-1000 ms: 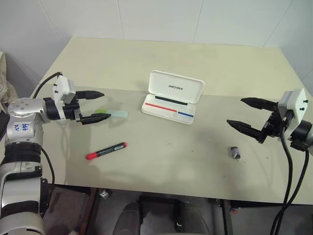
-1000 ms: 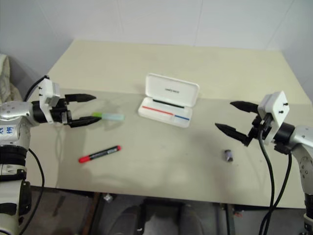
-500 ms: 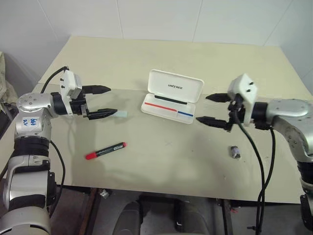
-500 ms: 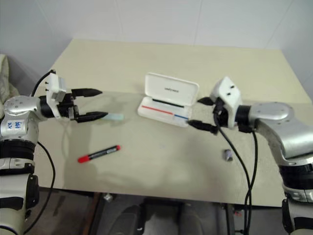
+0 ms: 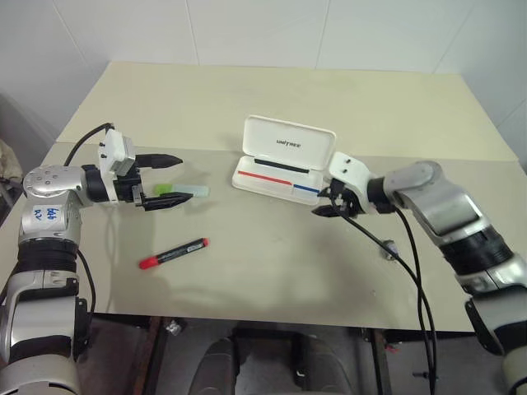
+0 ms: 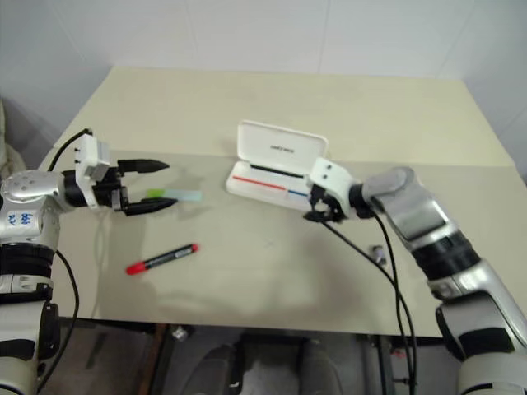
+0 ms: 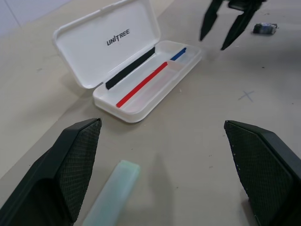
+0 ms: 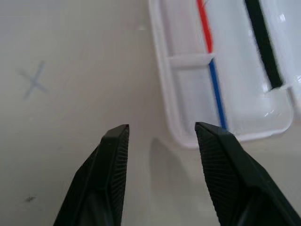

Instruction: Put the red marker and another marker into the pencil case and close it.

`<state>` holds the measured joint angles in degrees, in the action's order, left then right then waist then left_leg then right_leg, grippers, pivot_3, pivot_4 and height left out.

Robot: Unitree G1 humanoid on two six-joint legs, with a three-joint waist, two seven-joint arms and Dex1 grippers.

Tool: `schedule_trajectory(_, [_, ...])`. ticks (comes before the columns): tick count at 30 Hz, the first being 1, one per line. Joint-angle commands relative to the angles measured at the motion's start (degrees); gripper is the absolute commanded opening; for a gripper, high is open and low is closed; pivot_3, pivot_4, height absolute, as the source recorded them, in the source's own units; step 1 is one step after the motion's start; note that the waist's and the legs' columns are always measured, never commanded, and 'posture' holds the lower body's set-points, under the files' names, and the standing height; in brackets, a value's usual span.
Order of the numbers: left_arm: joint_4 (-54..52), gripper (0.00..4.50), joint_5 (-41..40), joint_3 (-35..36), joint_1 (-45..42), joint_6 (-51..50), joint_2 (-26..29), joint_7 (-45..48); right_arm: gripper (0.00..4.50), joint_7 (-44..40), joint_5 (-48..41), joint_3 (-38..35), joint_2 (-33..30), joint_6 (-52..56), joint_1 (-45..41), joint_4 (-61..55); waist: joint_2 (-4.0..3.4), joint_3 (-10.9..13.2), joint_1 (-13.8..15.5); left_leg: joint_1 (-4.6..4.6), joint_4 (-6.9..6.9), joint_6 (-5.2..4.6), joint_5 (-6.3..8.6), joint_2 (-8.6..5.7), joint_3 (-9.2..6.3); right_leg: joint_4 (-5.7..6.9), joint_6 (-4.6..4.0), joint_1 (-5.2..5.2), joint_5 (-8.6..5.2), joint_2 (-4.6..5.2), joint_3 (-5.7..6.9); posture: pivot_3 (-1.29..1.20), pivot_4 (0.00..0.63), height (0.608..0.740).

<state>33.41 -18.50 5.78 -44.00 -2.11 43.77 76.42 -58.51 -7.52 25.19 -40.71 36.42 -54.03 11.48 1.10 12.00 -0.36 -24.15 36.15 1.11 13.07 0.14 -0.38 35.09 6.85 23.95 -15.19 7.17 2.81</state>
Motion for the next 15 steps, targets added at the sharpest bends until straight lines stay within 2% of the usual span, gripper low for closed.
schedule_trajectory(1, [-4.8, 4.5, -1.4, 1.1, 1.7, -1.3, 1.0, 0.6, 2.31, -1.6, 4.3, 1.2, 2.2, -5.0, -3.5, 7.3, 0.0, 0.0, 0.0, -0.02, -0.01, 0.0, 0.0, 0.0, 0.0, 0.07, 0.0, 0.0, 0.0, 0.0, 0.0, 0.0, 0.15, 0.74])
schedule_trajectory(7, [-6.8, 4.5, -1.6, 2.5, 2.9, -2.0, 1.0, -1.4, 2.31, -3.8, 8.6, 1.4, 6.5, -9.9, -7.5, 15.9, 0.0, 0.0, 0.0, -0.05, -0.05, 0.0, 0.0, -0.01, 0.07, 0.19, 0.01, 0.06, 0.0, 0.0, -0.05, 0.0, 0.15, 0.74])
schedule_trajectory(15, [-8.8, 4.5, -2.1, 3.3, 4.2, -2.0, 0.2, -3.1, 2.31, -5.9, 11.5, 2.4, 10.3, -9.2, -5.4, 13.5, 0.0, 0.0, -0.2, -0.02, 0.01, 0.02, -0.01, 0.0, 0.07, 0.36, 0.01, 0.07, 0.0, -0.01, -0.07, 0.0, 0.15, 0.74])
